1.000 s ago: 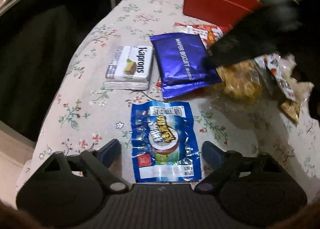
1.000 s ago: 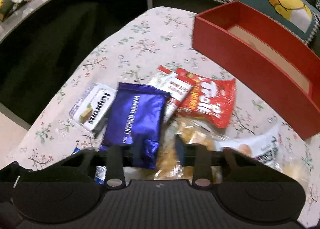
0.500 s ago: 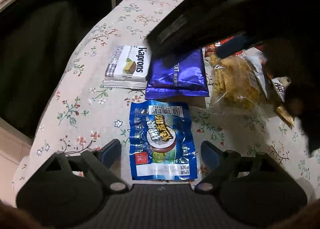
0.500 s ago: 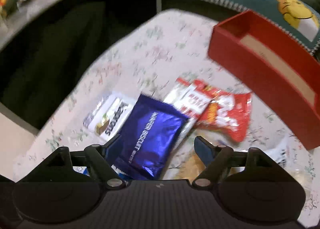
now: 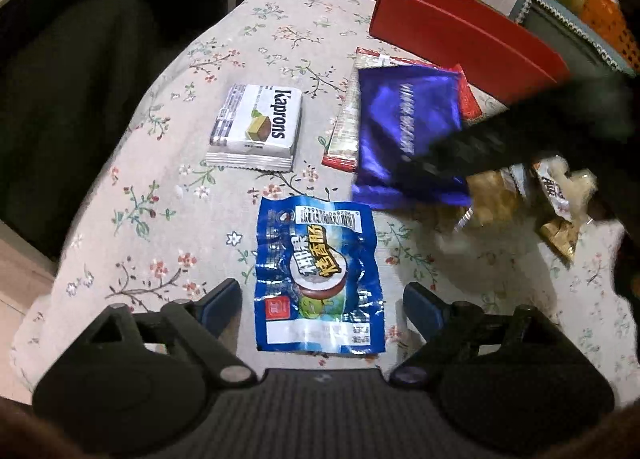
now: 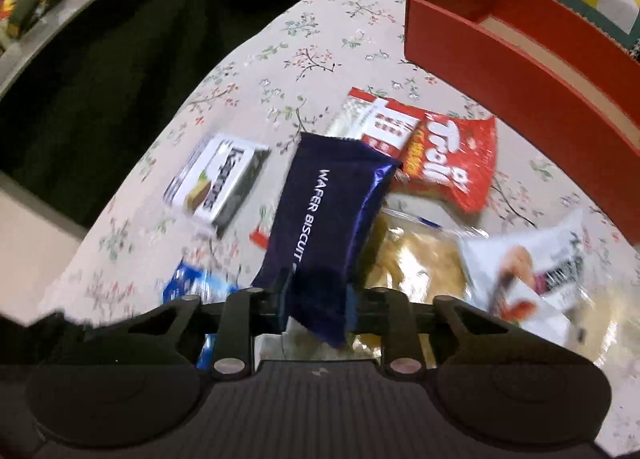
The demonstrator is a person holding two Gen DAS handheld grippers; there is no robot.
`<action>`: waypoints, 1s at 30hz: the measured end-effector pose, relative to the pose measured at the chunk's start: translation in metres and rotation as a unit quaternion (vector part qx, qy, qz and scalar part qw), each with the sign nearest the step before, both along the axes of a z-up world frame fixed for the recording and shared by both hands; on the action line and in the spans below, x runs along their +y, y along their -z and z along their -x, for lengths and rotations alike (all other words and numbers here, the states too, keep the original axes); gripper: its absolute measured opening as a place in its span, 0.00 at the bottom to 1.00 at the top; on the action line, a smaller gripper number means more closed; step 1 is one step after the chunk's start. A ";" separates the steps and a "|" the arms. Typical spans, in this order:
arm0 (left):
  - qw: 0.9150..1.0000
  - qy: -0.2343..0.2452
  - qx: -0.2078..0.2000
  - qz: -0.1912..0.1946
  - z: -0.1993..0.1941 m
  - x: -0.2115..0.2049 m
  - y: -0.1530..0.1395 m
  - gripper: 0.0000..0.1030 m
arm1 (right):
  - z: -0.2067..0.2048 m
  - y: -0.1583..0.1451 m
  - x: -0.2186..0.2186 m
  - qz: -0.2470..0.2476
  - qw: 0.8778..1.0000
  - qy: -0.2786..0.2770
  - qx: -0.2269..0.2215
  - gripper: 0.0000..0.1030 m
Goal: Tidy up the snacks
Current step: 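Grasp blue-and-white snack pack with left gripper while right gripper lifts wafer biscuit pack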
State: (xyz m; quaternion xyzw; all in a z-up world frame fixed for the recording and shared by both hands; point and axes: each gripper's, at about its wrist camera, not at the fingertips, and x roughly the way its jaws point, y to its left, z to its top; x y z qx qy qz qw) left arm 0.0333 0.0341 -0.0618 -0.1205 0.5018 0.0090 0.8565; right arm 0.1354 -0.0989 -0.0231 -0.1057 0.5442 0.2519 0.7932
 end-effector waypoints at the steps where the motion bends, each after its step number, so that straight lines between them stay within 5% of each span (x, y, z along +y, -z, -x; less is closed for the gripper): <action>1: 1.000 0.001 0.000 -0.001 0.000 0.000 0.000 0.93 | 0.003 -0.002 -0.004 0.002 1.000 -0.002 0.001 0.30; 5: 1.000 0.001 0.000 -0.006 0.000 -0.005 0.001 0.94 | -0.005 -0.006 -0.004 -0.007 1.000 0.026 0.002 0.40; 7: 1.000 0.002 0.001 -0.006 0.000 -0.007 0.001 0.96 | -0.012 -0.006 0.004 -0.013 0.999 0.044 0.001 0.74; 12: 1.000 0.008 0.001 -0.003 0.000 -0.008 0.001 0.97 | -0.015 0.013 0.044 0.073 0.995 0.019 -0.060 0.79; 17: 1.000 0.012 0.003 0.002 0.002 -0.007 -0.001 0.98 | -0.002 0.022 0.040 0.070 0.996 -0.012 -0.049 0.49; 20: 1.000 0.008 0.001 0.008 0.003 -0.005 -0.003 0.98 | 0.003 0.016 0.029 0.070 0.997 -0.013 -0.041 0.19; 26: 0.998 -0.032 -0.003 0.054 0.006 0.011 -0.004 0.97 | 0.019 0.003 -0.008 0.026 0.999 0.003 -0.037 0.16; 30: 0.999 -0.028 0.002 0.032 0.001 0.004 -0.004 0.97 | 0.034 -0.017 -0.037 -0.019 0.999 0.010 -0.047 0.15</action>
